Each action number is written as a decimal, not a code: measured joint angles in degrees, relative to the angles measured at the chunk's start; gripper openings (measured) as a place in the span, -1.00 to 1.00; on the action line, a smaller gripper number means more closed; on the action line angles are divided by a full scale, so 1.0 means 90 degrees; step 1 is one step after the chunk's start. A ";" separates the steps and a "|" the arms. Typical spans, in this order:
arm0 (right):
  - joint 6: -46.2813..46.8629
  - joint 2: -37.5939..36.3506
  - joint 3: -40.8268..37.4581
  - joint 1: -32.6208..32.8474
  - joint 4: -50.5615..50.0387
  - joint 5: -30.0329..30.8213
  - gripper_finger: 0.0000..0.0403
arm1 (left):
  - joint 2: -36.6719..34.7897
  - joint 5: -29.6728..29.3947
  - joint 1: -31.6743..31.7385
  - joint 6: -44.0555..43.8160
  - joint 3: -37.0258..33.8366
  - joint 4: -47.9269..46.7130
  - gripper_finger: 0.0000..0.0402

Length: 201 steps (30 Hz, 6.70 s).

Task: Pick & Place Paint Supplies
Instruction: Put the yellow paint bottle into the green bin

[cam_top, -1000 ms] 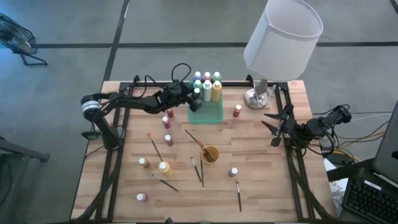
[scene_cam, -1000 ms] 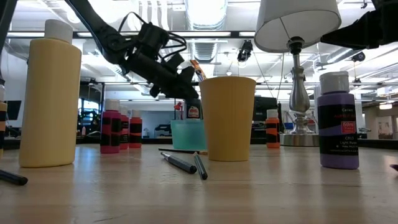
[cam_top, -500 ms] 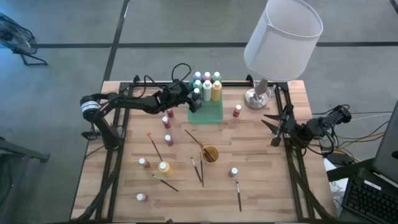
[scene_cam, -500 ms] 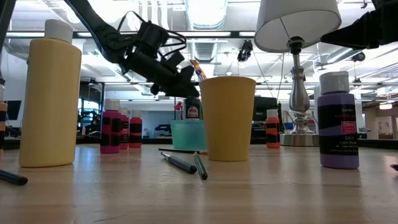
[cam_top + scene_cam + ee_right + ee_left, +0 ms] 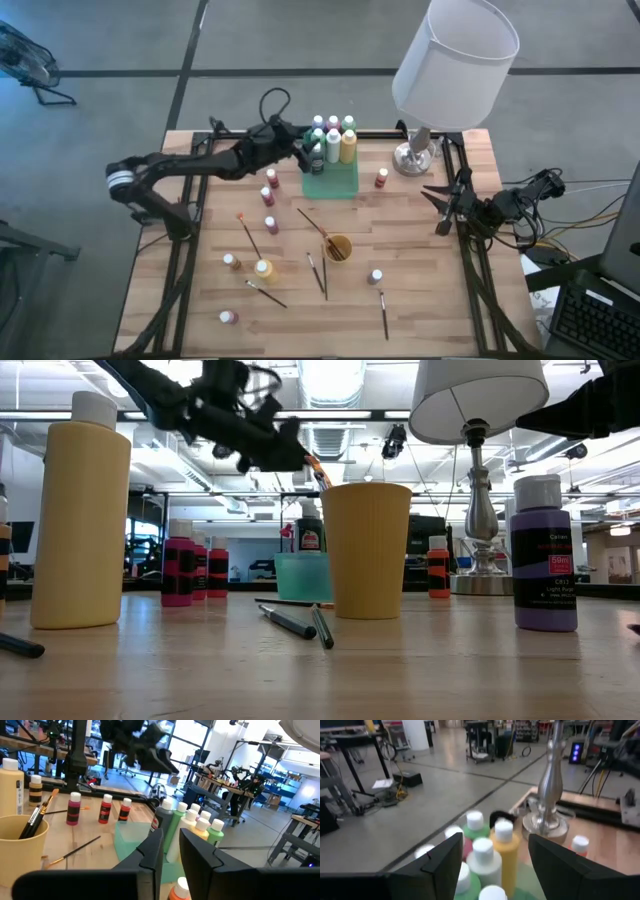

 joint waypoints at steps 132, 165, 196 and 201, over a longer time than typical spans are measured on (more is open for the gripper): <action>0.0000 0.0000 0.0000 0.0001 0.0000 0.0002 -0.73 | -0.1244 -0.3397 -0.7618 -0.4684 -0.0326 -0.6159 0.14; 0.0000 -0.0001 0.0000 0.0002 0.0000 0.0001 -0.41 | -0.1259 -0.3345 -0.7619 -0.4357 -0.0459 -0.5858 -0.38; -0.0001 -0.0001 0.0002 0.0002 0.0000 0.0001 -0.06 | -0.1300 -0.3871 -0.7584 -0.1825 0.0784 -0.5622 -0.36; 0.0000 0.0000 0.0002 0.0000 0.0000 0.0000 -0.05 | -0.1300 -0.4223 -0.7327 -0.0797 0.1356 -0.5614 -0.36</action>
